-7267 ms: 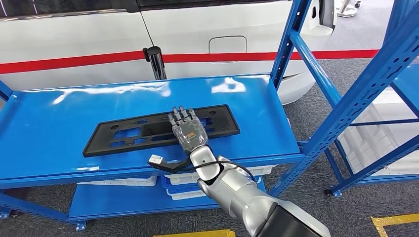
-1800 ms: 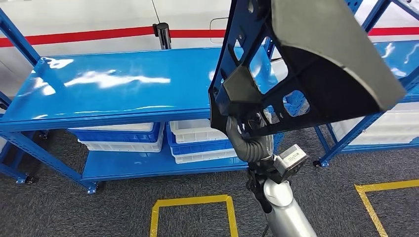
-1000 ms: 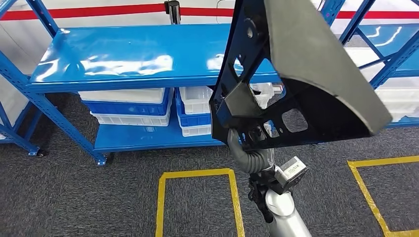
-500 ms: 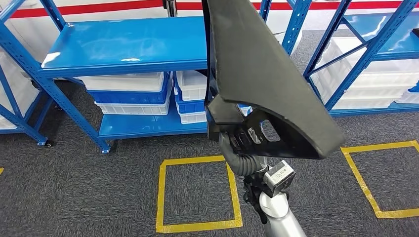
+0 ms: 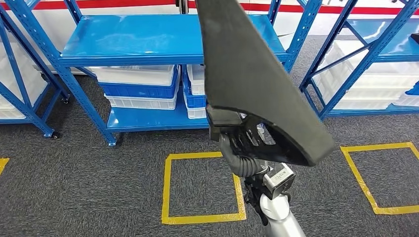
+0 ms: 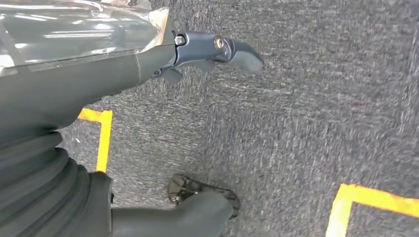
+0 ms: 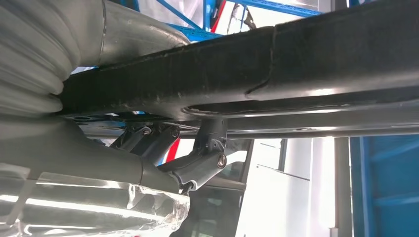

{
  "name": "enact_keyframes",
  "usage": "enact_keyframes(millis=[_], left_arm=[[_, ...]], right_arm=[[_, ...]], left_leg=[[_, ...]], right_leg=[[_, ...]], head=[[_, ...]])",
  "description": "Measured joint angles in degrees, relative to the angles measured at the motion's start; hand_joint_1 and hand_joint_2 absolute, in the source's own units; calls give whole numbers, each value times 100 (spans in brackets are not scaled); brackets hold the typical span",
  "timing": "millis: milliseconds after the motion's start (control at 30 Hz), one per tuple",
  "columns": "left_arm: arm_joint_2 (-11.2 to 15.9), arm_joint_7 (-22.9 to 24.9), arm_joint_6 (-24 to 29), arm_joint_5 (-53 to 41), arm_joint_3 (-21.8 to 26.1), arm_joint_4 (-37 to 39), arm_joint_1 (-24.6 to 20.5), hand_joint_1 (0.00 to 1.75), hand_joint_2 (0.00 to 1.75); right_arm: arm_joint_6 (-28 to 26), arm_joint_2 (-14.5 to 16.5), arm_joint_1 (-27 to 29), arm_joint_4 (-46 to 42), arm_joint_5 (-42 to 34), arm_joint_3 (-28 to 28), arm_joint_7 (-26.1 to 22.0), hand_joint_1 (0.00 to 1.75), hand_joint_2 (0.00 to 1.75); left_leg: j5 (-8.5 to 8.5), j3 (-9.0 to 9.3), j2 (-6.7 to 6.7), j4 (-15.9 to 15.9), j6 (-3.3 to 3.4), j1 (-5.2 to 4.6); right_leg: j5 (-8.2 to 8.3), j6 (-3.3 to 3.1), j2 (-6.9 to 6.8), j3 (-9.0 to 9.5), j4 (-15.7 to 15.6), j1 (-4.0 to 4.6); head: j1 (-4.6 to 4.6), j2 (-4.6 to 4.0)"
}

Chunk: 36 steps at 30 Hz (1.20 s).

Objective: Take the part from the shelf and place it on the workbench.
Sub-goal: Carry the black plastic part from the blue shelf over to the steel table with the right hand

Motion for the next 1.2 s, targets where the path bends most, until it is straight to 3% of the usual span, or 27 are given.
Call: enact_keyframes(millis=[100, 200, 267, 367, 400, 433, 467, 500, 567, 633, 700, 767, 867, 900, 933, 1000, 1100, 1167, 1200], left_arm=[[-14, 65, 50, -8, -2, 0, 2, 0, 175], [-11, 75, 87, -20, -2, 0, -2, 0, 175], [-17, 75, 107, -36, -4, -1, -8, 0, 175], [-25, 75, 121, -60, -20, -1, -9, 0, 175], [-27, 75, 124, -70, -31, -1, -8, 0, 175], [-29, 75, 125, -77, -41, -1, -8, 0, 175], [-31, 75, 126, -82, -50, -2, -9, 0, 175], [-32, 75, 126, -85, -55, -2, -9, 0, 175], [-19, 74, 128, -85, -61, -4, -11, 0, 175], [-10, 73, 135, -87, -71, -5, -12, 0, 175], [-17, 73, 142, -90, -87, -5, -13, 0, 175], [-13, 73, 143, -95, -99, -5, -18, 0, 175], [-8, 77, 147, -108, -112, -3, -2, 0, 175], [-8, 82, 149, -110, -114, -3, 7, 0, 175], [-8, 91, 151, -113, -116, -2, 13, 0, 175], [-9, 110, 156, -130, -117, -2, 14, 0, 175], [-9, 142, 167, -157, -120, -2, 5, 0, 175], [-13, 159, 189, -172, -123, -2, 4, 0, 175], [-16, 162, 201, -179, -125, -2, 3, 0, 175]], right_arm=[[2, 4, 15, 2, -1, 11, 37, 175, 175], [3, 10, 25, 2, -1, 16, 44, 175, 175], [3, 9, 28, 2, 0, 17, 47, 175, 175], [3, 0, 70, 7, 2, 24, 49, 175, 175], [3, -5, 95, 10, 2, 26, 49, 175, 175], [3, -11, 116, 14, 2, 26, 50, 175, 175], [3, -15, 130, 16, 2, 26, 51, 175, 175], [3, -17, 136, 17, 2, 27, 52, 175, 175], [3, -17, 133, 17, 2, 28, 54, 175, 175], [3, -11, 132, 17, 2, 26, 55, 175, 175], [3, -6, 138, 17, 2, 24, 56, 175, 175], [3, 1, 137, 17, 2, 22, 59, 175, 175], [3, 11, 128, 19, 4, 25, 68, 175, 175], [3, 11, 128, 22, 8, 27, 74, 175, 175], [2, 11, 132, 26, 12, 27, 81, 175, 175], [2, 12, 142, 34, 17, 26, 96, 175, 175], [1, 16, 150, 35, 25, 23, 103, 175, 175], [1, 33, 149, 34, 31, 19, 104, 175, 175], [1, 39, 149, 34, 32, 18, 105, 175, 175]], left_leg=[[23, -26, -6, 9, 9, -24], [73, -20, 10, -29, 66, -27], [154, 34, 63, -137, 133, 11], [199, 34, 166, -185, 163, 26], [199, 25, 200, -184, 159, 24], [198, 20, 237, -183, 151, 24], [194, 18, 276, -180, 135, 30], [188, 20, 312, -172, 108, 41], [162, 21, 377, -148, 18, 37], [140, 25, 437, -129, -72, 4], [125, 34, 505, -124, -124, 18], [-22, -12, 382, 22, -167, 68], [-615, -413, 25, 982, -171, 81], [-756, -559, -20, 1307, -160, 78], [-792, -632, -37, 1469, -144, 78], [-593, -501, -59, 1239, -99, 78], [-190, 36, -288, 263, -54, 65], [-126, 153, -380, 8, -53, 22], [-94, 150, -328, -4, -33, -5]], right_leg=[[349, 153, 7, 13, -92, -29], [375, 230, 19, 13, -149, -58], [223, 216, 34, -79, 25, -68], [-302, 142, 36, -512, 1109, -90], [-414, 153, 36, -617, 1422, -95], [-448, 182, 33, -618, 1526, -101], [-401, 225, 18, -493, 1384, -108], [-296, 270, -32, -260, 1025, -120], [-175, 282, -233, 183, 293, -94], [-174, 164, -303, 315, 43, -49], [-142, 40, -170, 292, 44, -62], [-111, -51, -56, 277, 36, -81], [-64, -187, 104, 240, 31, -48], [-47, -217, 167, 220, 32, -28], [-27, -236, 234, 199, 33, -11], [15, -246, 368, 161, 36, 11], [81, -184, 552, 116, 47, 36], [130, -111, 641, 82, 49, 54], [157, -72, 687, 63, 36, 59]], head=[[-3, -1], [-7, 0], [4, 0], [27, -1], [26, -2], [25, -2], [25, -2], [24, -2], [34, -1], [29, -1], [13, 0], [10, 0], [4, 0], [3, 0], [3, 0], [2, 0], [9, -1], [20, -1], [22, -2]])
